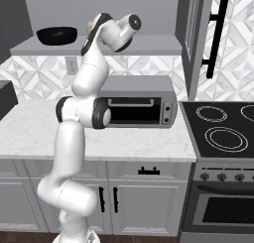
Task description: Gather all objects into one cabinet and sort the glasses and bowls to opposite sides.
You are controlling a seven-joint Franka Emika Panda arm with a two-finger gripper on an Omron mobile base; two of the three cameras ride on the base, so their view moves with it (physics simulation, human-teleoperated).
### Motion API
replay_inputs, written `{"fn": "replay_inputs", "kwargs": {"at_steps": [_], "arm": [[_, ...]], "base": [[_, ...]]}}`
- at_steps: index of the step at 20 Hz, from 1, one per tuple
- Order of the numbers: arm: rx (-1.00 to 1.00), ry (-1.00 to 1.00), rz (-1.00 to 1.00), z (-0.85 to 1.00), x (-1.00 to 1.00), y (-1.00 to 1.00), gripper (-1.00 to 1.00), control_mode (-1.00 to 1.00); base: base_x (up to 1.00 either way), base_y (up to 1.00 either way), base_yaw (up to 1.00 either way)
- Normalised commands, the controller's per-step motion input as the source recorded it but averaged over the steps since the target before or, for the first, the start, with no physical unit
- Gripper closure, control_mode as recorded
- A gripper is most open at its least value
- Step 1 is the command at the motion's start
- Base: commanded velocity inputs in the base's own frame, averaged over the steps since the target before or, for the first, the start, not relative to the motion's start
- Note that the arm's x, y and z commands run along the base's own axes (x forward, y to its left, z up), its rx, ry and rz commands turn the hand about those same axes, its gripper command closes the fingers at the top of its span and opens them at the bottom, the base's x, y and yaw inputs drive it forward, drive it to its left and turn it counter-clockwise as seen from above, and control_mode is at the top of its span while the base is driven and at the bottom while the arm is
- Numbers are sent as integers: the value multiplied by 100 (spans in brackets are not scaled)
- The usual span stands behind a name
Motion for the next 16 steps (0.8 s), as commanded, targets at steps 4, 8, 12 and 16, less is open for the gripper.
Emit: {"fn": "replay_inputs", "kwargs": {"at_steps": [4,8,12,16], "arm": [[1,0,3,-4,-17,0,100,-100],[8,12,10,-44,-82,-1,100,-100],[3,2,10,-3,-35,-8,100,-100],[0,0,6,0,-41,0,100,-100]], "base": [[0,0,0],[0,0,0],[0,0,0],[0,0,0]]}}
